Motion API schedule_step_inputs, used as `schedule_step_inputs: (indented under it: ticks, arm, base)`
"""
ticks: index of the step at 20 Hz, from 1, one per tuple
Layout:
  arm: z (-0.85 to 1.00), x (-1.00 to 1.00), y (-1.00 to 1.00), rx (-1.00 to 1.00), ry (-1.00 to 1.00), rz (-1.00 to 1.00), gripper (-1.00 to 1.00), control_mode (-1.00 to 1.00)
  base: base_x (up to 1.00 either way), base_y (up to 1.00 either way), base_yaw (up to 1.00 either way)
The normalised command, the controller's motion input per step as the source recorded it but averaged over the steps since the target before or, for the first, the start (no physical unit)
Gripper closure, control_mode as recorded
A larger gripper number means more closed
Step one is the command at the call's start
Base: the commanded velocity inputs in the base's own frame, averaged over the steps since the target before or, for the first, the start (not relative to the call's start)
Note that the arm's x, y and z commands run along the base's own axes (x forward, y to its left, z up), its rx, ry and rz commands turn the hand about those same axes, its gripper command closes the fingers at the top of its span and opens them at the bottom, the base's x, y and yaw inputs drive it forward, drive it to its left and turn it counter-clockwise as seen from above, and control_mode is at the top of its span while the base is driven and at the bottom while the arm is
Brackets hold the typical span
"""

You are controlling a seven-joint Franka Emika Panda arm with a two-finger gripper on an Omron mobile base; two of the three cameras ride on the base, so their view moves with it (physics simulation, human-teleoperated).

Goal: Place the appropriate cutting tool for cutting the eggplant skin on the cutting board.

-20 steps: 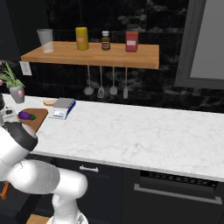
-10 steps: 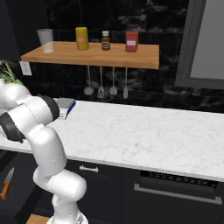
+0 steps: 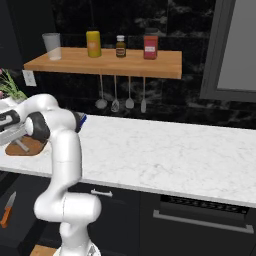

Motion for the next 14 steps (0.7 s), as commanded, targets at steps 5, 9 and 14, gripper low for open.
schedule_step_inputs:
  ticks: [5, 9, 14]
  arm:
    - [-0.17, 0.61, 0.04, 0.0, 0.04, 0.0, 1.0, -1.0]
    - [-0.43, 0.13, -0.03, 0.01, 0.0, 0.0, 1.0, -1.0]
    - [-0.61, 0.0, -0.15, 0.1, -0.01, 0.0, 1.0, -1.0]
  base:
    - [0.0, 0.0, 0.0]
    - [0.0, 0.0, 0.0]
    - [0.0, 0.0, 0.0]
